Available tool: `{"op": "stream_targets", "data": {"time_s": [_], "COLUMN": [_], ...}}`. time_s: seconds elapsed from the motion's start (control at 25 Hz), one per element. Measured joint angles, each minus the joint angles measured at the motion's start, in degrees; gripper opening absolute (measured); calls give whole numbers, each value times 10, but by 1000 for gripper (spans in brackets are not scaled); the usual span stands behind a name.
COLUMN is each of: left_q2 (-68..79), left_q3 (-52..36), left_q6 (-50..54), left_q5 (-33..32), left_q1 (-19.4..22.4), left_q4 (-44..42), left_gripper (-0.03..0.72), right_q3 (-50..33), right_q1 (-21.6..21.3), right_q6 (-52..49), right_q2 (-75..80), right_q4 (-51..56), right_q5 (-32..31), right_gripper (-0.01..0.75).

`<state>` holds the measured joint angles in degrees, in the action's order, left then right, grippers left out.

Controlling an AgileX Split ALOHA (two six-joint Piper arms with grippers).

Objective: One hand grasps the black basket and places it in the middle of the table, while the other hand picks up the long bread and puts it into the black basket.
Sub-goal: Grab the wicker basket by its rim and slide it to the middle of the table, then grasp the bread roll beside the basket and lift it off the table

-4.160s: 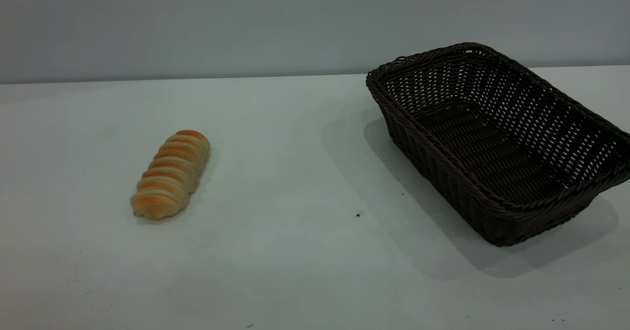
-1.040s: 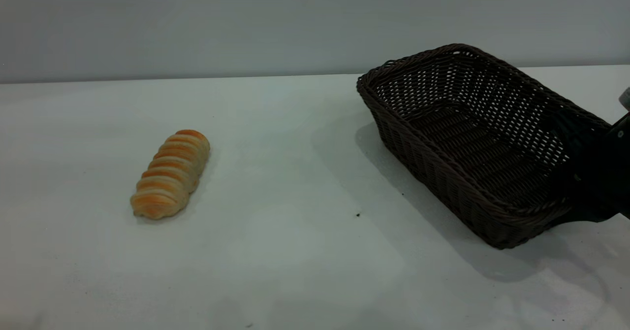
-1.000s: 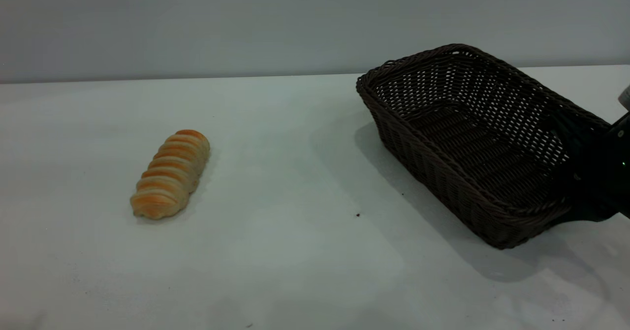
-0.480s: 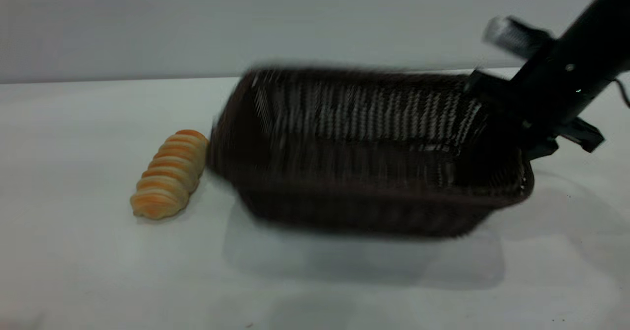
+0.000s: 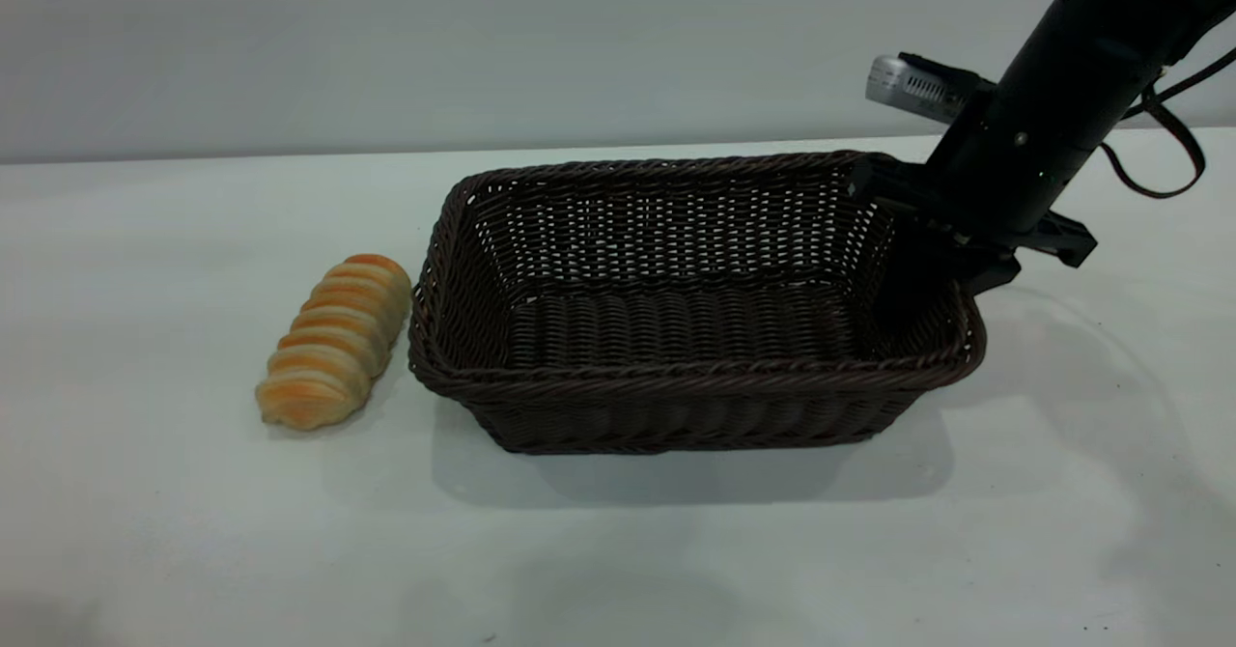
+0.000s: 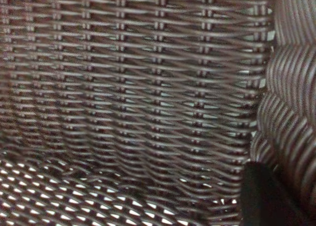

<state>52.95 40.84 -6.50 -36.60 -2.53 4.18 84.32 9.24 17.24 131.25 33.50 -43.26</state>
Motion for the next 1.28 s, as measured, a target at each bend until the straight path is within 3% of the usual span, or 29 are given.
{"op": "stream_targets", "data": {"time_s": [0.2, 0.48, 0.6, 0.8, 1.0, 1.28], "left_q2": [56, 196, 271, 376, 504, 646], "left_q3": [0, 0, 1, 42, 111, 209], "left_q6": [0, 0, 0, 0, 0, 0], "left_q5": [25, 116, 155, 186, 204, 211], "left_q1": [0, 0, -5, -33, -36, -54], "left_q4": [6, 35, 63, 68, 69, 70], "left_gripper": [568, 568, 568, 568, 568, 568], "right_q3": [4, 4, 4, 4, 4, -55], "right_q1": [0, 0, 0, -1, 5, 46], "right_q6": [5, 9, 7, -25, -28, -28], "right_q2": [0, -38, -102, -231, -335, -460], "right_q4": [-2, -49, -100, -154, -161, -146], "right_q5": [2, -19, -55, -148, -233, -254], "right_gripper": [138, 456, 515, 481, 422, 413]}}
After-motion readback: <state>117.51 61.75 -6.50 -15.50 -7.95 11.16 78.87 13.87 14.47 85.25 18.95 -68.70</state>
